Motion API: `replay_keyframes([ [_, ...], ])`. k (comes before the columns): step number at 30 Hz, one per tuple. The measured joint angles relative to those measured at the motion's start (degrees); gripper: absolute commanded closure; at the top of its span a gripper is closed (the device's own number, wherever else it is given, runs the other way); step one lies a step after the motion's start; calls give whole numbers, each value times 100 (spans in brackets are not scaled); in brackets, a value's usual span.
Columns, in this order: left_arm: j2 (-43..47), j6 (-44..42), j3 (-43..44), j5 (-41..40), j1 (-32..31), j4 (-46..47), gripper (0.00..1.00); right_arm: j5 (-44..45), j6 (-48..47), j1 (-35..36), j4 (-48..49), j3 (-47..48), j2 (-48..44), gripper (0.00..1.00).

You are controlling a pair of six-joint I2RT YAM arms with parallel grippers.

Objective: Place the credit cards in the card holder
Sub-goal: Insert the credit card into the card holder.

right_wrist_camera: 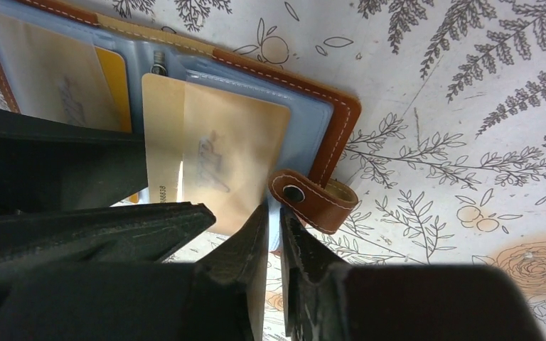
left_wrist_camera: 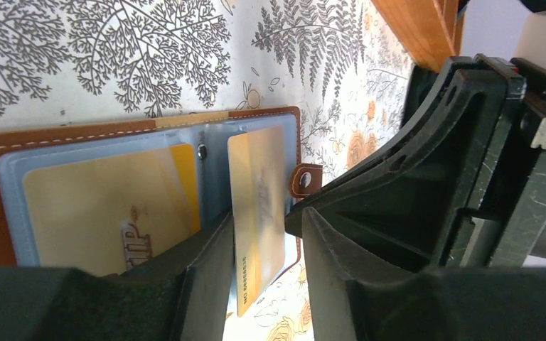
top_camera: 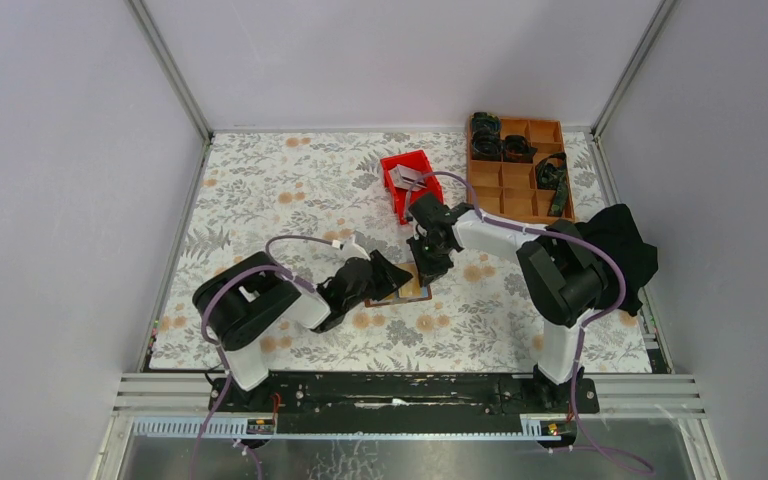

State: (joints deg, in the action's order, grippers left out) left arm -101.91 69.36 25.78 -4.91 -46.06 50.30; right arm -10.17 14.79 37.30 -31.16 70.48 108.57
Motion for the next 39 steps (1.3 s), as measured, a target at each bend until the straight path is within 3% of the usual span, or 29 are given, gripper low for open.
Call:
replay_keyframes([
  [13,538,-341,431,-31,-48,-1578,45,273,94,61,389,-236,-214,78],
  [20,1008,-450,431,-208,-74,-2371,36,514,118,59,538,-293,-214,80],
  [32,1237,-726,678,-411,-81,-3191,31,463,155,59,697,-361,-214,85],
  [39,946,-1032,1558,-610,-83,-4474,32,442,160,59,791,-363,-214,85],
])
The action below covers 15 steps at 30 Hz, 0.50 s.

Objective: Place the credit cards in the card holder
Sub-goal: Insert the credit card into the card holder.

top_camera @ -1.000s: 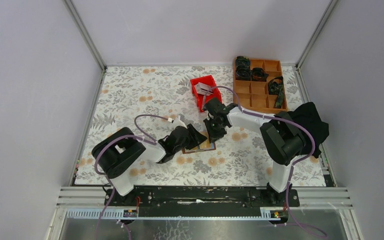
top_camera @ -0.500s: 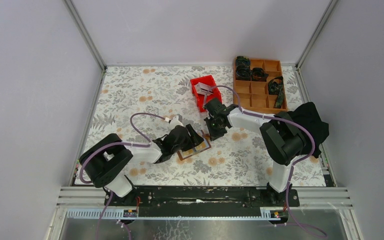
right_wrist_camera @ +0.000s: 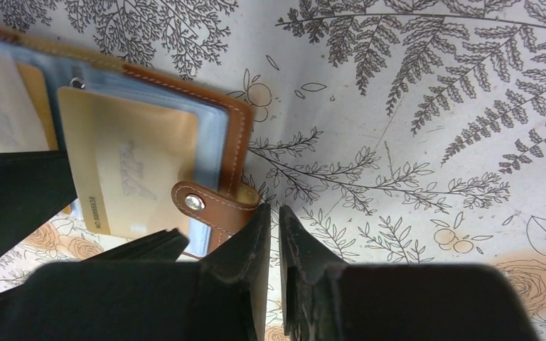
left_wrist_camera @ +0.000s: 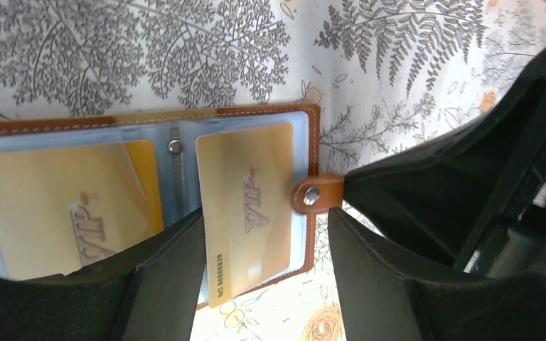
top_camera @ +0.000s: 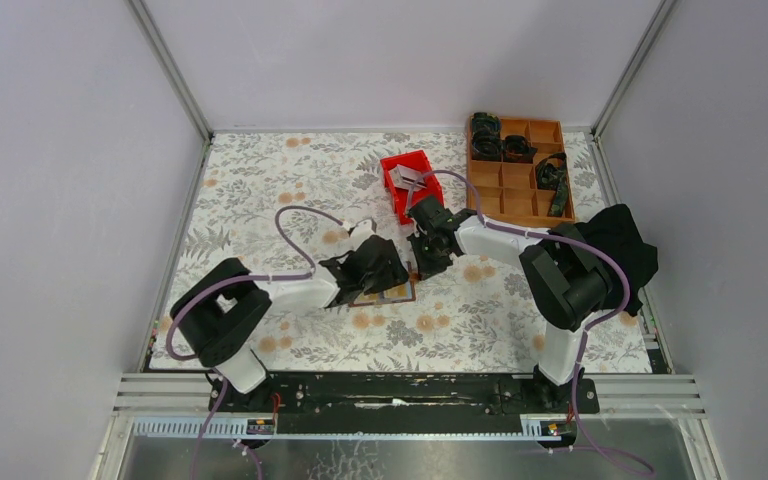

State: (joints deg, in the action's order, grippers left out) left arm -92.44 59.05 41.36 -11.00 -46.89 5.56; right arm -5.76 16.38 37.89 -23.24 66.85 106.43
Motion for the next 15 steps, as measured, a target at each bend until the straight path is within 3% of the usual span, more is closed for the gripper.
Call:
replay_keyframes([
  [6,-437,-201,802,-170,-46,-946,31,-63,0,-2,0,-2,2,84],
  [15,-485,-201,1043,-374,-114,-1462,17,-136,0,-2,46,-55,2,84],
])
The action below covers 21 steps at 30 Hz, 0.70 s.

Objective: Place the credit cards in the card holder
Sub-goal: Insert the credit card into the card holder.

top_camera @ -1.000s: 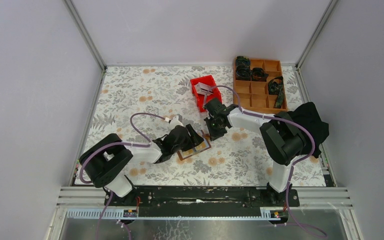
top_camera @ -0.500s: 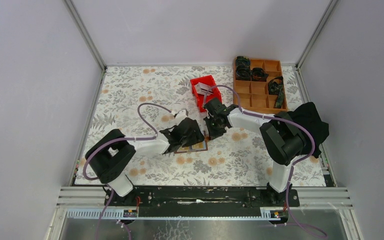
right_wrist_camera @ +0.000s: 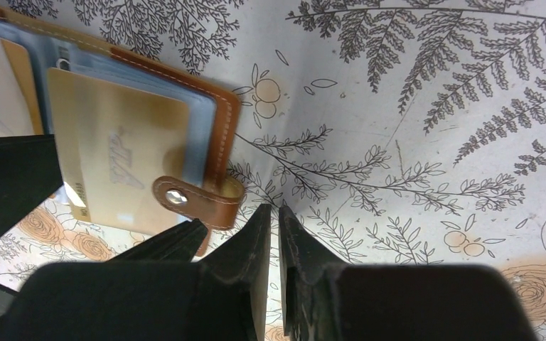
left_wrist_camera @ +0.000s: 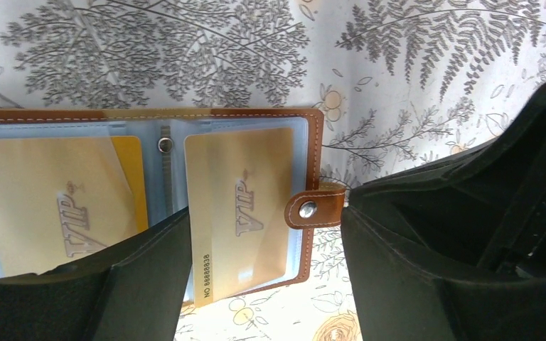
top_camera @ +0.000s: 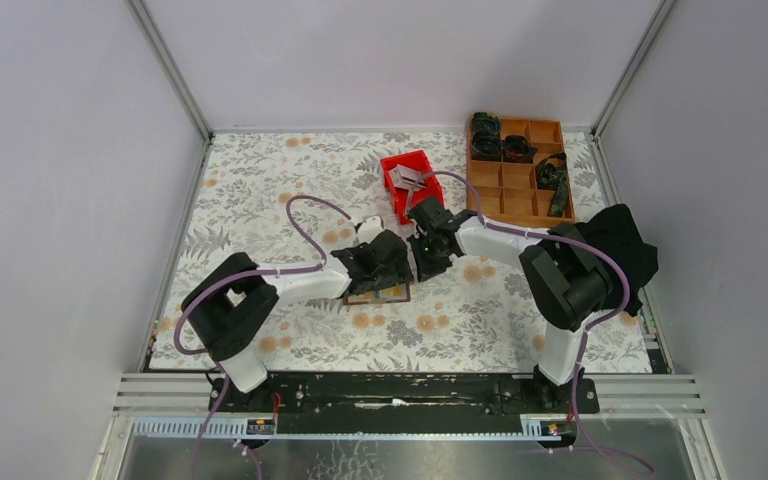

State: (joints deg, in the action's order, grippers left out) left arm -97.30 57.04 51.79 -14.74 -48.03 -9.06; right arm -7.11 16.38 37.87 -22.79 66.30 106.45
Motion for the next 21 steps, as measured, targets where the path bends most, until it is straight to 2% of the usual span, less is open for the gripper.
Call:
replay_keyframes([
  [8,160,4,-42,-179,0,-387,15,-17,13,0,59,-33,-13,84],
  [14,503,44,-382,-219,0,-426,14,-63,42,0,140,-90,-44,84],
  [15,557,46,-444,-216,0,-402,3,-68,48,0,155,-103,-52,84],
  [16,627,46,-531,-203,0,-326,0,-76,52,0,177,-122,-61,84],
  [21,1008,94,-927,-92,0,55,0,-114,87,0,260,-190,-98,84],
])
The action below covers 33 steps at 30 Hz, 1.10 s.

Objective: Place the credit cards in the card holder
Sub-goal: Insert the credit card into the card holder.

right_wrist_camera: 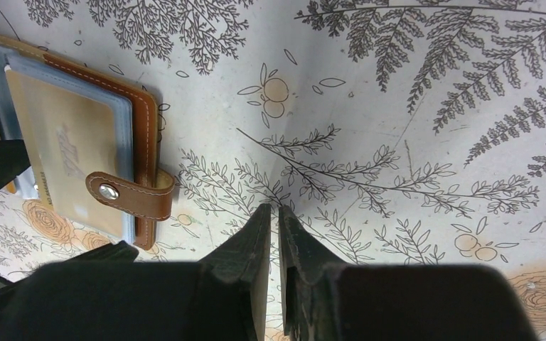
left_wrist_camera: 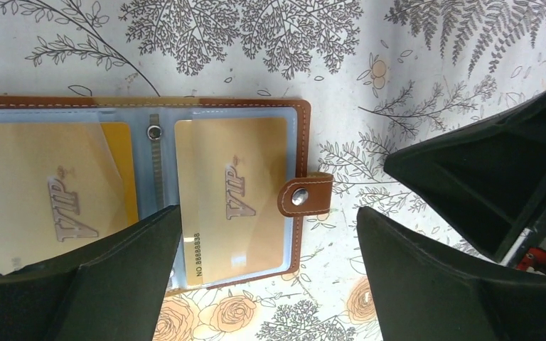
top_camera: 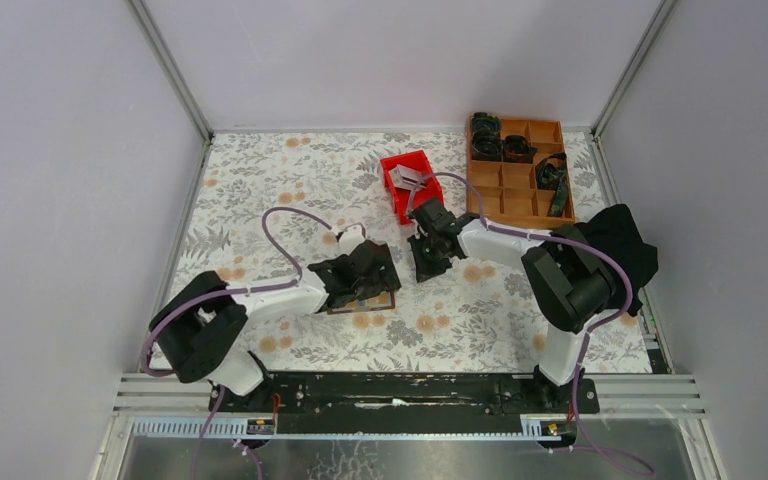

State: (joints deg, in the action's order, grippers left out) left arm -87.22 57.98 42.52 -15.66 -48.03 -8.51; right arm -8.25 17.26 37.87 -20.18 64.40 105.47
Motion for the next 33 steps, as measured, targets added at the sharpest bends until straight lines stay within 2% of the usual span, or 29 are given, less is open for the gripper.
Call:
replay_keyframes([
  [11,549,42,-59,11,0,17,1,-42,59,24,39,-105,-76,84],
  [15,903,48,-125,-81,0,-59,6,-44,61,66,33,-138,-109,85],
  [17,1023,50,-177,-166,0,-140,19,-42,61,92,31,-140,-114,85],
  [21,1163,17,-372,-385,0,-361,63,-42,61,136,15,-142,-116,88],
  [23,1134,-55,-420,-461,0,-535,77,-42,61,151,13,-142,-116,90],
  [26,979,-166,-426,-553,0,-678,81,-44,63,170,-7,-142,-116,92],
  [33,632,-358,-426,-634,0,-844,84,-42,63,221,-11,-142,-116,93],
])
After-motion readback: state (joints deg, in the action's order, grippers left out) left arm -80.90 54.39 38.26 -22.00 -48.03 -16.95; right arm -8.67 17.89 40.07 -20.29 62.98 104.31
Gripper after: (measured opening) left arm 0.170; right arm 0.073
